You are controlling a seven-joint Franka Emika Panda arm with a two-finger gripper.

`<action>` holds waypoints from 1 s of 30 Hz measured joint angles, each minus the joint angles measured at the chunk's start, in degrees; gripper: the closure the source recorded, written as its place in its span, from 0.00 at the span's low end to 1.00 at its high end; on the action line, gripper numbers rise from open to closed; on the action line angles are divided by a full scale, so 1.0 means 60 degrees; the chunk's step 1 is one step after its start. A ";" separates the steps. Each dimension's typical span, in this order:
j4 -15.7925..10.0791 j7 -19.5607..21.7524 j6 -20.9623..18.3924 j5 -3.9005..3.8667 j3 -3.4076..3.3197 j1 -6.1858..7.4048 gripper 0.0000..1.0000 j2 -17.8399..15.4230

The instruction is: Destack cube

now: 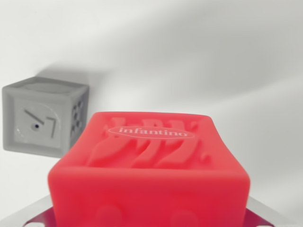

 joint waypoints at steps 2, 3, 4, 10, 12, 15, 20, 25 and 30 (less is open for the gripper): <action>-0.0063 -0.0137 0.0029 0.0002 0.0000 -0.0064 1.00 -0.0032; -0.0090 -0.0203 0.0041 0.0003 0.0000 -0.0095 1.00 -0.0044; -0.0118 -0.0272 0.0056 0.0005 0.0000 -0.0126 1.00 -0.0057; -0.0301 -0.0643 0.0139 0.0011 -0.0001 -0.0300 1.00 -0.0152; -0.0356 -0.0773 0.0164 0.0013 -0.0002 -0.0366 1.00 -0.0188; -0.0439 -0.0945 0.0198 0.0017 -0.0004 -0.0447 1.00 -0.0238; -0.0566 -0.1249 0.0249 0.0023 -0.0005 -0.0589 1.00 -0.0298; -0.0712 -0.1605 0.0323 0.0031 -0.0009 -0.0757 1.00 -0.0373; -0.0850 -0.1965 0.0392 0.0036 -0.0014 -0.0935 1.00 -0.0454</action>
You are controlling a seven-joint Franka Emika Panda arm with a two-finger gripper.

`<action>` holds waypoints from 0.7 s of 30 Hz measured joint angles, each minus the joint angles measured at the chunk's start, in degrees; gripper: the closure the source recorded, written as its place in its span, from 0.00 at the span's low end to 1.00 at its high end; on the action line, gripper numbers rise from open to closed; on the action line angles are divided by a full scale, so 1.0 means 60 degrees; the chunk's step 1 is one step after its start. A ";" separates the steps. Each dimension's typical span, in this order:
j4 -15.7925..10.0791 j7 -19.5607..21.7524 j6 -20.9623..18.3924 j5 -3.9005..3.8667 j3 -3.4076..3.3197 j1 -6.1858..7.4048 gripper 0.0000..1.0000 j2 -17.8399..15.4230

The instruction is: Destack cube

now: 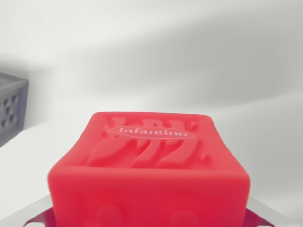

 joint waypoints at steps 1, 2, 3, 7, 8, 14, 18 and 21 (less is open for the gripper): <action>-0.0014 -0.0034 0.0007 0.0000 -0.0001 -0.0017 1.00 -0.0008; -0.0045 -0.0106 0.0019 0.0001 -0.0001 -0.0052 1.00 -0.0024; -0.0077 -0.0192 0.0031 0.0002 -0.0002 -0.0091 1.00 -0.0041; -0.0172 -0.0443 0.0077 0.0006 -0.0005 -0.0213 1.00 -0.0084; -0.0193 -0.0519 0.0088 0.0007 -0.0008 -0.0247 1.00 -0.0093; -0.0338 -0.0956 0.0159 0.0014 -0.0015 -0.0461 1.00 -0.0166; -0.0427 -0.1230 0.0195 0.0017 -0.0024 -0.0589 1.00 -0.0216; -0.0478 -0.1451 0.0215 0.0020 -0.0030 -0.0695 1.00 -0.0245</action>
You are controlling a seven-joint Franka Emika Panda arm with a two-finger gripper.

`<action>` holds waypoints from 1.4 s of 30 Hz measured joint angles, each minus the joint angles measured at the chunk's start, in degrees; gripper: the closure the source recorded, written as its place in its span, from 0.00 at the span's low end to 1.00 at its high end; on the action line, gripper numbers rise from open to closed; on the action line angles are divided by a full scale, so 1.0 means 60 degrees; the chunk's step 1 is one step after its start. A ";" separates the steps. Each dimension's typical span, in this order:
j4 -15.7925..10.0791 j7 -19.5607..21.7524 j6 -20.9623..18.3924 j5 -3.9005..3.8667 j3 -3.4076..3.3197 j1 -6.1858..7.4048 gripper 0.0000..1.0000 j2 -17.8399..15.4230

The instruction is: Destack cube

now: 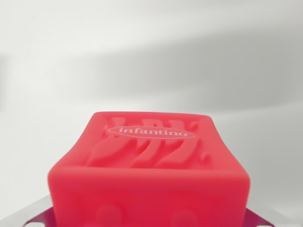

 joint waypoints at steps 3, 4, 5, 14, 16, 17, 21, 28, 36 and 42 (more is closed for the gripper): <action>-0.0063 -0.0188 0.0030 0.0003 -0.0006 -0.0088 1.00 -0.0030; -0.0088 -0.0265 0.0044 0.0005 -0.0008 -0.0124 1.00 -0.0042; -0.0109 -0.0338 0.0056 0.0006 -0.0010 -0.0160 1.00 -0.0052; -0.0258 -0.0979 0.0151 0.0016 -0.0029 -0.0467 1.00 -0.0112; -0.0290 -0.1094 0.0168 0.0018 -0.0035 -0.0524 1.00 -0.0126; -0.0313 -0.1179 0.0176 0.0020 -0.0039 -0.0561 1.00 -0.0137; -0.0385 -0.1487 0.0208 0.0024 -0.0048 -0.0714 1.00 -0.0173; -0.0479 -0.1996 0.0265 0.0037 -0.0069 -0.0957 1.00 -0.0218; -0.0586 -0.2575 0.0329 0.0053 -0.0105 -0.1222 1.00 -0.0256; -0.0649 -0.3018 0.0363 0.0062 -0.0132 -0.1423 1.00 -0.0283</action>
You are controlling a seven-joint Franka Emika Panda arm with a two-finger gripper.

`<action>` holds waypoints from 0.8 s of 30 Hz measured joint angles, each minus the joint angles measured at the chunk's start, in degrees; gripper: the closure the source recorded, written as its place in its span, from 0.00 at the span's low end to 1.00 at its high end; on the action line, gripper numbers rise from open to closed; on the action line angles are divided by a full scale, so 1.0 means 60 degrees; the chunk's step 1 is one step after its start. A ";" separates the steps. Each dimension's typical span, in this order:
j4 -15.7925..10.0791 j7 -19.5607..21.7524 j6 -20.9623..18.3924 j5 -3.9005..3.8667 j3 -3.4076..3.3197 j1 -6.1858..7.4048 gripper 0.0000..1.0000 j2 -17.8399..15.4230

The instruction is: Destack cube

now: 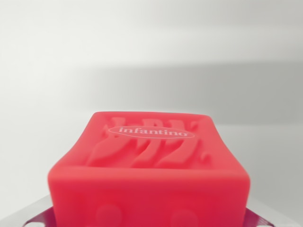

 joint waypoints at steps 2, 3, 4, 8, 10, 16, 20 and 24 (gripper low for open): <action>-0.0019 -0.0152 0.0012 0.0002 -0.0009 -0.0071 1.00 -0.0003; -0.0027 -0.0233 0.0018 0.0004 -0.0014 -0.0106 1.00 -0.0003; -0.0035 -0.0310 0.0024 0.0005 -0.0020 -0.0143 1.00 -0.0005; -0.0059 -0.0608 0.0044 0.0010 -0.0036 -0.0284 1.00 -0.0009; -0.0071 -0.0758 0.0056 0.0012 -0.0043 -0.0357 1.00 -0.0011; -0.0114 -0.1172 0.0095 0.0017 -0.0059 -0.0554 1.00 -0.0017; -0.0140 -0.1479 0.0123 0.0020 -0.0082 -0.0699 1.00 -0.0019; -0.0158 -0.1745 0.0142 0.0025 -0.0096 -0.0825 1.00 -0.0019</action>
